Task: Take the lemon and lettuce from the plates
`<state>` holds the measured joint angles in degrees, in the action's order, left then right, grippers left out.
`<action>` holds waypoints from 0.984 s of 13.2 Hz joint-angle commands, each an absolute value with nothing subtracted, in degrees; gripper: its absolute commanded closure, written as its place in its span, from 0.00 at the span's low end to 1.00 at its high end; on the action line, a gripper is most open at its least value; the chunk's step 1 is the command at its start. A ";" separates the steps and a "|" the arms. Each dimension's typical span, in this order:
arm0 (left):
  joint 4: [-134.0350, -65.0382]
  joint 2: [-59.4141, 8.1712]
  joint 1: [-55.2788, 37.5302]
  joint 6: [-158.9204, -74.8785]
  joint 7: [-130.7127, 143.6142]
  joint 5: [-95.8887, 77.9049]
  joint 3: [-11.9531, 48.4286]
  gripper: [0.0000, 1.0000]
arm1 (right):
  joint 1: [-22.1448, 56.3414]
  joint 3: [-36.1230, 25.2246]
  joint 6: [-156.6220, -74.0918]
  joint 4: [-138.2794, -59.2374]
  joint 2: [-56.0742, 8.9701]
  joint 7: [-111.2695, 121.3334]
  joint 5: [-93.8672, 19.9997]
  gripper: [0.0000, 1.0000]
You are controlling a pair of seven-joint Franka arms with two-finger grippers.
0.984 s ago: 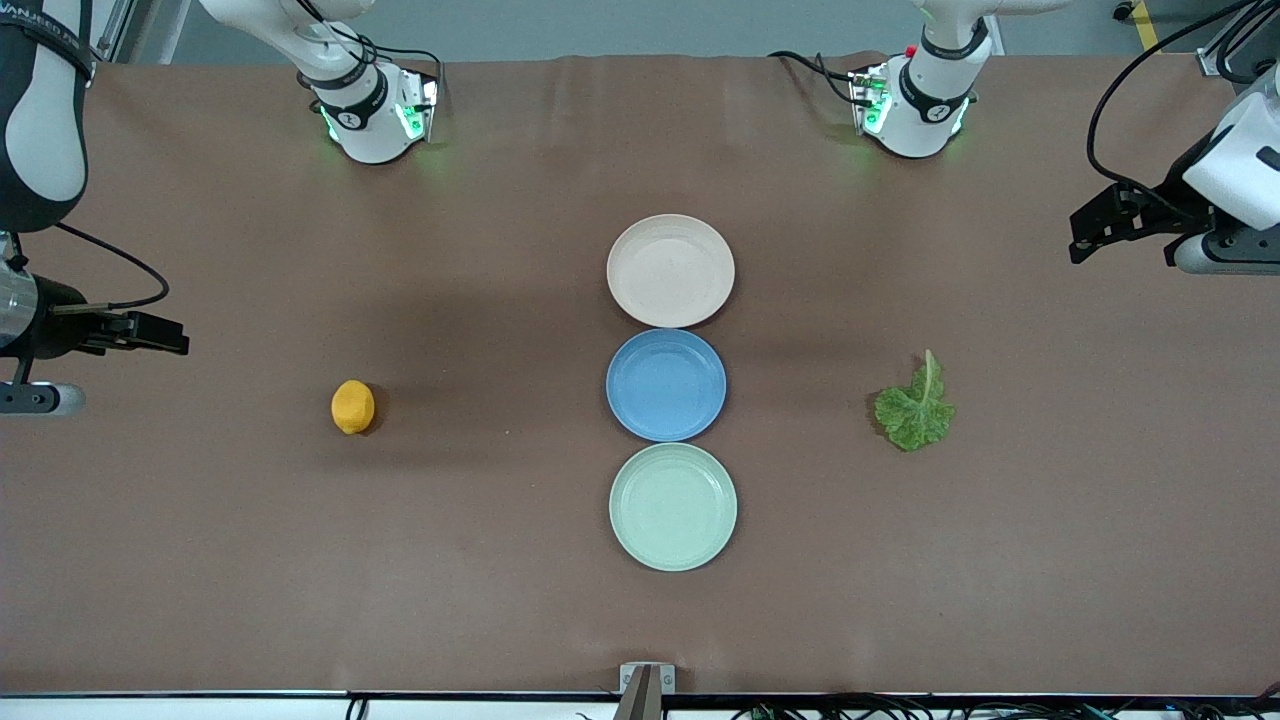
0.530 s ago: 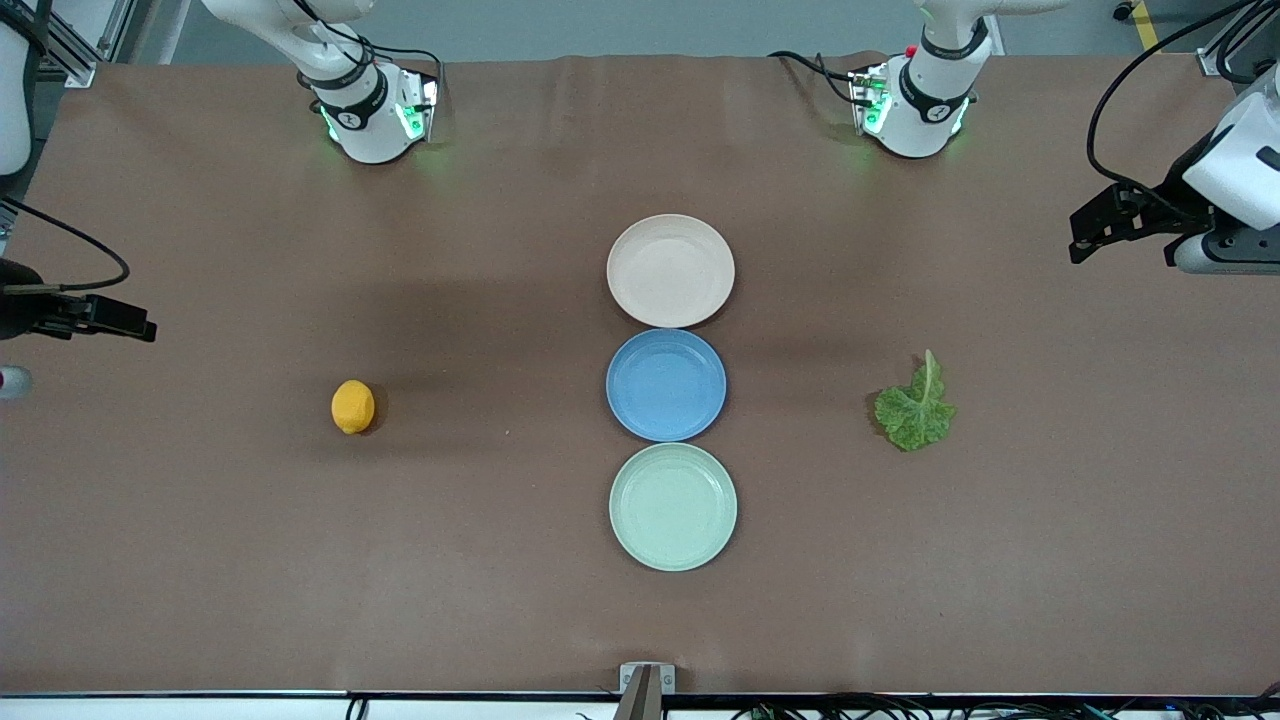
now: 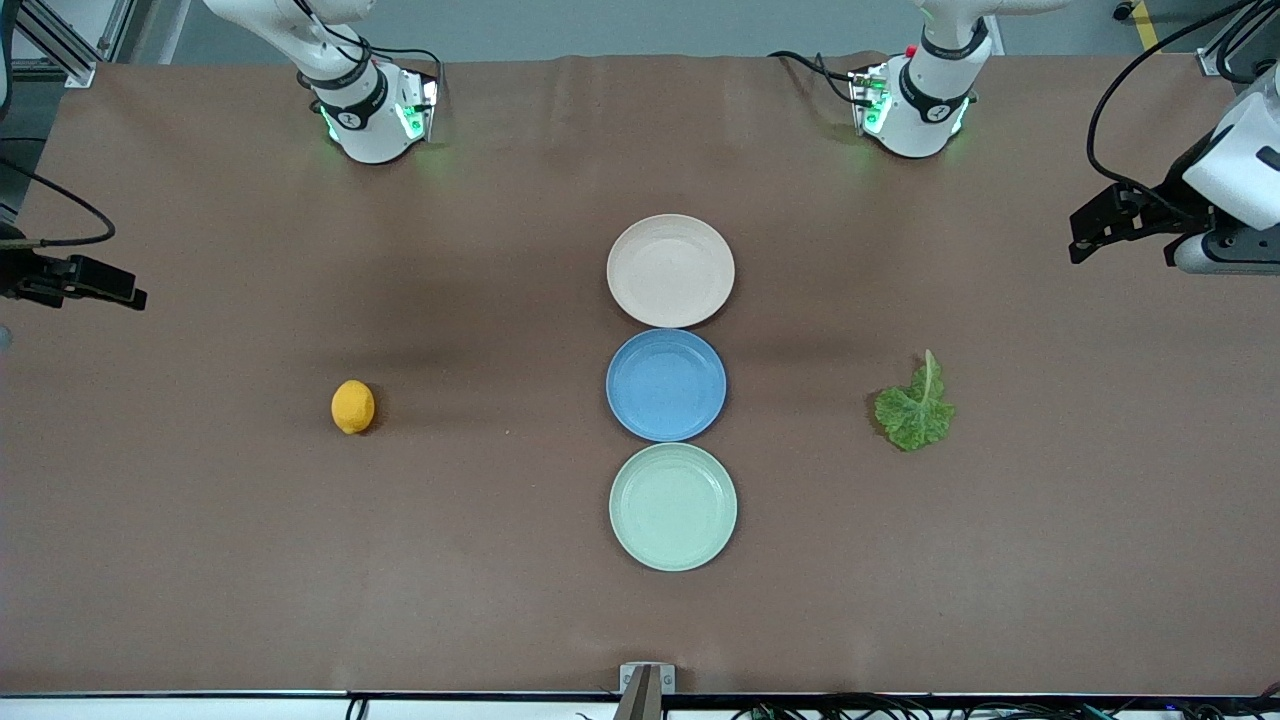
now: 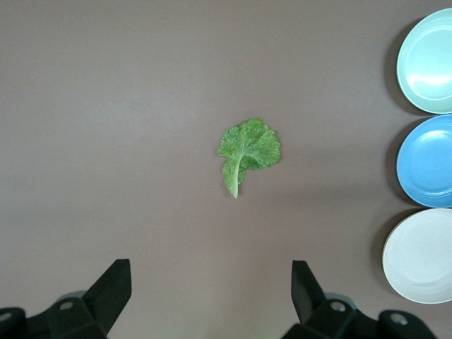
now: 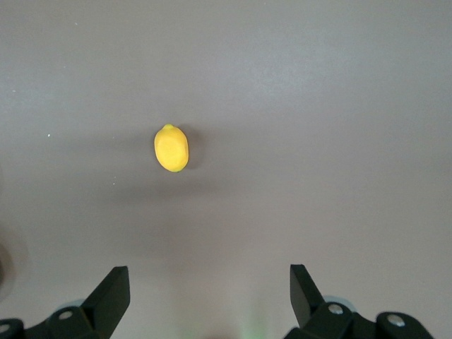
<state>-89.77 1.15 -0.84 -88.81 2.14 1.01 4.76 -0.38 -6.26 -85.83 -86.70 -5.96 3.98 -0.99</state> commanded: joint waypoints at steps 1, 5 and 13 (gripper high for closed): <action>-89.03 0.97 -0.70 -88.51 1.32 -0.09 4.83 0.00 | -1.23 -5.01 -87.27 -91.66 -1.24 4.22 -0.88 0.00; -89.03 0.88 -0.70 -88.59 1.32 -0.09 4.83 0.00 | -1.23 -5.10 -87.89 -93.43 1.67 4.31 -0.88 0.00; -88.95 0.79 -0.79 -88.68 1.93 0.09 4.83 0.00 | -0.35 -3.88 -87.71 -95.98 6.33 4.57 0.52 0.00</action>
